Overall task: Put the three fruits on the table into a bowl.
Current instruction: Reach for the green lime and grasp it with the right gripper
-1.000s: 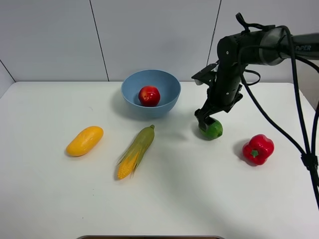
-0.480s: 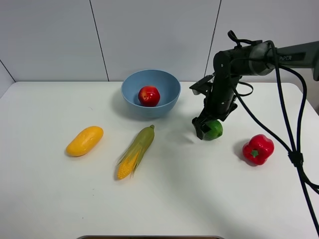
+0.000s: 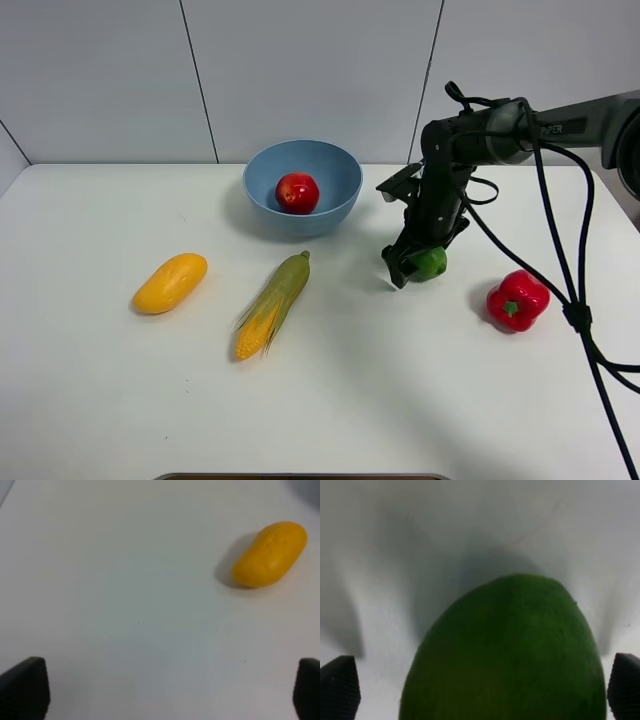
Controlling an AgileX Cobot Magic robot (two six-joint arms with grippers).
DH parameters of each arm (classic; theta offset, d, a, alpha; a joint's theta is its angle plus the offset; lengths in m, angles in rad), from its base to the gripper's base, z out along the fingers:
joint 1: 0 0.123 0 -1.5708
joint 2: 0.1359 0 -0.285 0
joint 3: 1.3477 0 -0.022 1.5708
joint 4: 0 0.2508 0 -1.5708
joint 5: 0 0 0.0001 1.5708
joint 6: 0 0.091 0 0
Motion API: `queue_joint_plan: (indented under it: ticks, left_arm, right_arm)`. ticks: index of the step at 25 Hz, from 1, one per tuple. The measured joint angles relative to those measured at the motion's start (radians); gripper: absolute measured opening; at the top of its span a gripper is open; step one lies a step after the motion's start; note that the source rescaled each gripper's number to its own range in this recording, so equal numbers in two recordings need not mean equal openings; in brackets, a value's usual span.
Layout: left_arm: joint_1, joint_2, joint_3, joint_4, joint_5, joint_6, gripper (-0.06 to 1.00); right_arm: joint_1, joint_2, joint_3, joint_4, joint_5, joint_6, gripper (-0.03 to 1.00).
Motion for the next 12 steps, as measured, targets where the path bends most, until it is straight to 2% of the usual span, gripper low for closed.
queue_joint_plan:
  ticks: [12]
  left_arm:
    - [0.000, 0.000, 0.000, 0.000, 0.000, 0.000, 1.00]
  right_arm:
    - [0.000, 0.038, 0.000, -0.007, -0.011, 0.000, 1.00]
